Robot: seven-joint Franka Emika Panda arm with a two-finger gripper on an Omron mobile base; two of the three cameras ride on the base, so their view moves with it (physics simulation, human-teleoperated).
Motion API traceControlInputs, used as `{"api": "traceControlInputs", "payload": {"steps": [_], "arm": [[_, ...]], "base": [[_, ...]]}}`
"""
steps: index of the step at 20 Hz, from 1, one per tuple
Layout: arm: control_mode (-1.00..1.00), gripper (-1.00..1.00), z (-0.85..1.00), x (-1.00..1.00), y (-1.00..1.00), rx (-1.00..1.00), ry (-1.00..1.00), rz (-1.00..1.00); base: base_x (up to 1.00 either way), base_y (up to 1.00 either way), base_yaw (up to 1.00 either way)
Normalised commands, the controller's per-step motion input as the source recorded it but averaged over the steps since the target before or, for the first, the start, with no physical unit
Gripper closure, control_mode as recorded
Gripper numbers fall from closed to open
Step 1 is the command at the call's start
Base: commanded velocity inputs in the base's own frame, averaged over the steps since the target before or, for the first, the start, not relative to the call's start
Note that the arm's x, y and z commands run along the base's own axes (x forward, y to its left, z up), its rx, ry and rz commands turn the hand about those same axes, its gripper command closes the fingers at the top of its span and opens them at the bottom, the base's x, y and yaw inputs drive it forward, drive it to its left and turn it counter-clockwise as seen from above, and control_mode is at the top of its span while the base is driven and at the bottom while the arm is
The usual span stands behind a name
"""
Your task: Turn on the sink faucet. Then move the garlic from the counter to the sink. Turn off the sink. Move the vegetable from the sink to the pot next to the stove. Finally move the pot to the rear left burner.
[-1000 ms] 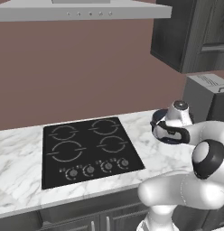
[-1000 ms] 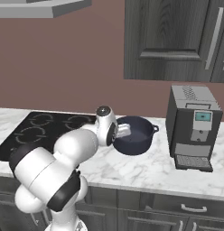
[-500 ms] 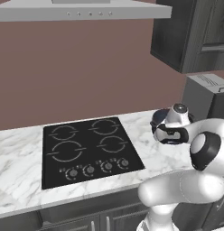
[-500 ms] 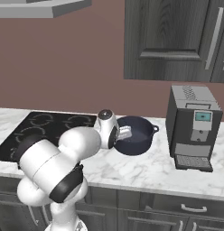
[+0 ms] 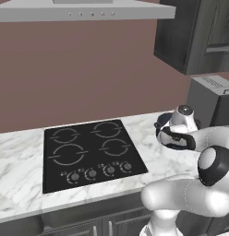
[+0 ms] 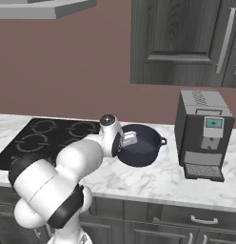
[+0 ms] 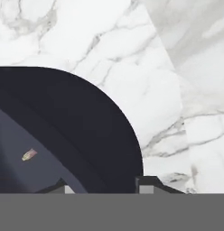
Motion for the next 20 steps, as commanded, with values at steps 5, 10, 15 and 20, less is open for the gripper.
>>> {"api": "traceControlInputs", "payload": {"steps": [5,10,15,20], "arm": [[-1.00,1.00,0.51,-0.28,0.59,-0.06,0.00,0.02],[-1.00,1.00,0.39,-0.06,0.87,-0.05,0.00,0.08],[-1.00,1.00,0.22,0.00,0.99,-0.01,0.01,0.16],[-1.00,1.00,0.36,0.00,0.96,0.00,0.01,0.16]], "base": [[0.00,0.00,0.00],[0.00,0.00,0.00],[0.00,0.00,0.00],[0.00,0.00,0.00]]}}
